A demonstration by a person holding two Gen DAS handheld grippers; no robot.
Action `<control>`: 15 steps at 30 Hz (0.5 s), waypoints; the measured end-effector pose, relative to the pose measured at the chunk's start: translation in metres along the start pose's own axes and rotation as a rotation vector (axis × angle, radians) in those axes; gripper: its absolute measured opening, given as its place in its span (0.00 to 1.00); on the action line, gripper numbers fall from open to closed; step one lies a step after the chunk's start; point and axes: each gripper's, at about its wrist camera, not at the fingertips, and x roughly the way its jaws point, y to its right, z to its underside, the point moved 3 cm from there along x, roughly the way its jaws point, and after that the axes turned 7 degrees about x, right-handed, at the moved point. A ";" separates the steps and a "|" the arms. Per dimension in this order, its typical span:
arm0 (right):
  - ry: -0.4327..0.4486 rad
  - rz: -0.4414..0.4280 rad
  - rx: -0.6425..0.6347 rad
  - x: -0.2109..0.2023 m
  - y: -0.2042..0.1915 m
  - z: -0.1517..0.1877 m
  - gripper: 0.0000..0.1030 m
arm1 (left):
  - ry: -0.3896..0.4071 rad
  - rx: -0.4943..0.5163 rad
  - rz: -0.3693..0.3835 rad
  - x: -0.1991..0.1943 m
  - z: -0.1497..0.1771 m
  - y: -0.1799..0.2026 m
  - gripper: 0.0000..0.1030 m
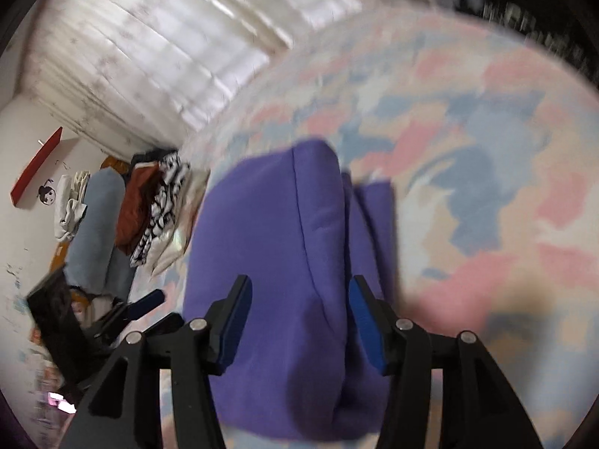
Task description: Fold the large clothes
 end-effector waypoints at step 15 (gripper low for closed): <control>0.047 -0.016 -0.055 0.022 0.006 0.025 0.11 | 0.060 0.014 -0.015 0.038 -0.026 0.000 0.88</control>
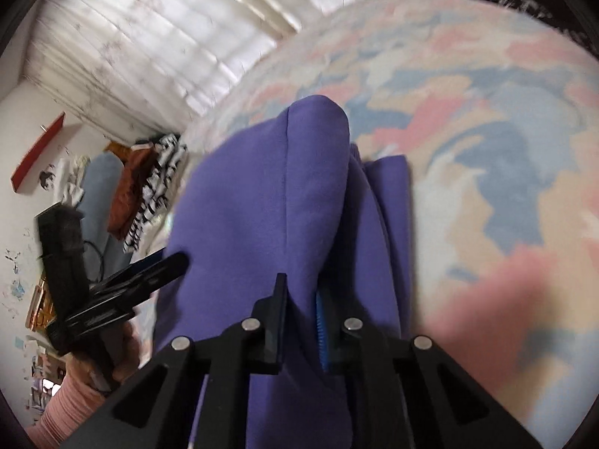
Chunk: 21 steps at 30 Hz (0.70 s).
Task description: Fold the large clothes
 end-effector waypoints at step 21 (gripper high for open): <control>0.115 0.093 0.133 0.005 0.052 0.034 0.13 | 0.061 0.111 -0.085 0.038 0.008 0.033 1.00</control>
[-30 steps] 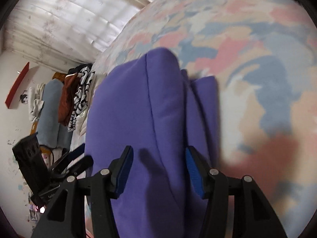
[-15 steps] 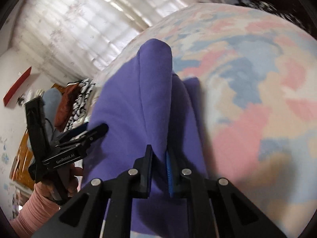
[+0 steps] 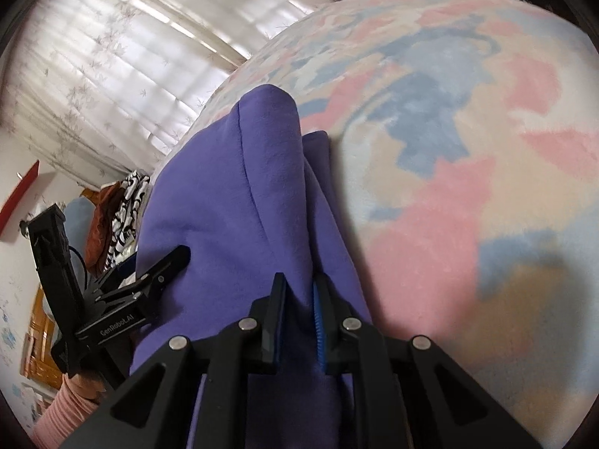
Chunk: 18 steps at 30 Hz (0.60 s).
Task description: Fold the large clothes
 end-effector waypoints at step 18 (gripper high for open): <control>0.065 0.080 -0.178 -0.029 -0.098 -0.077 0.42 | -0.073 -0.186 -0.123 -0.040 -0.018 -0.049 0.99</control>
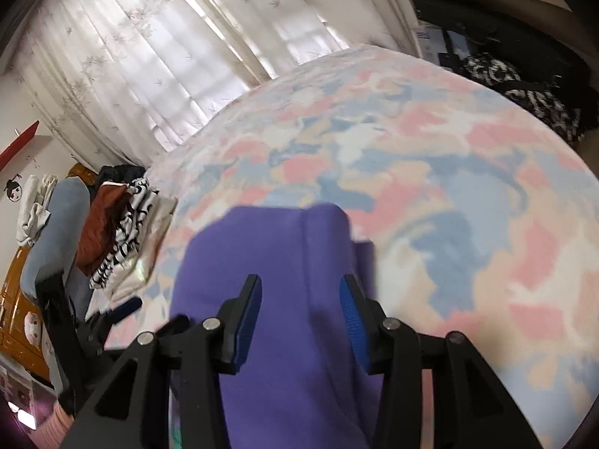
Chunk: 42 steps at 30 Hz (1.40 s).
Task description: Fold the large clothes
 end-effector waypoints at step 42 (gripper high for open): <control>-0.169 -0.018 -0.113 -0.016 0.006 0.072 0.66 | -0.106 -0.168 0.283 -0.044 0.096 -0.023 0.99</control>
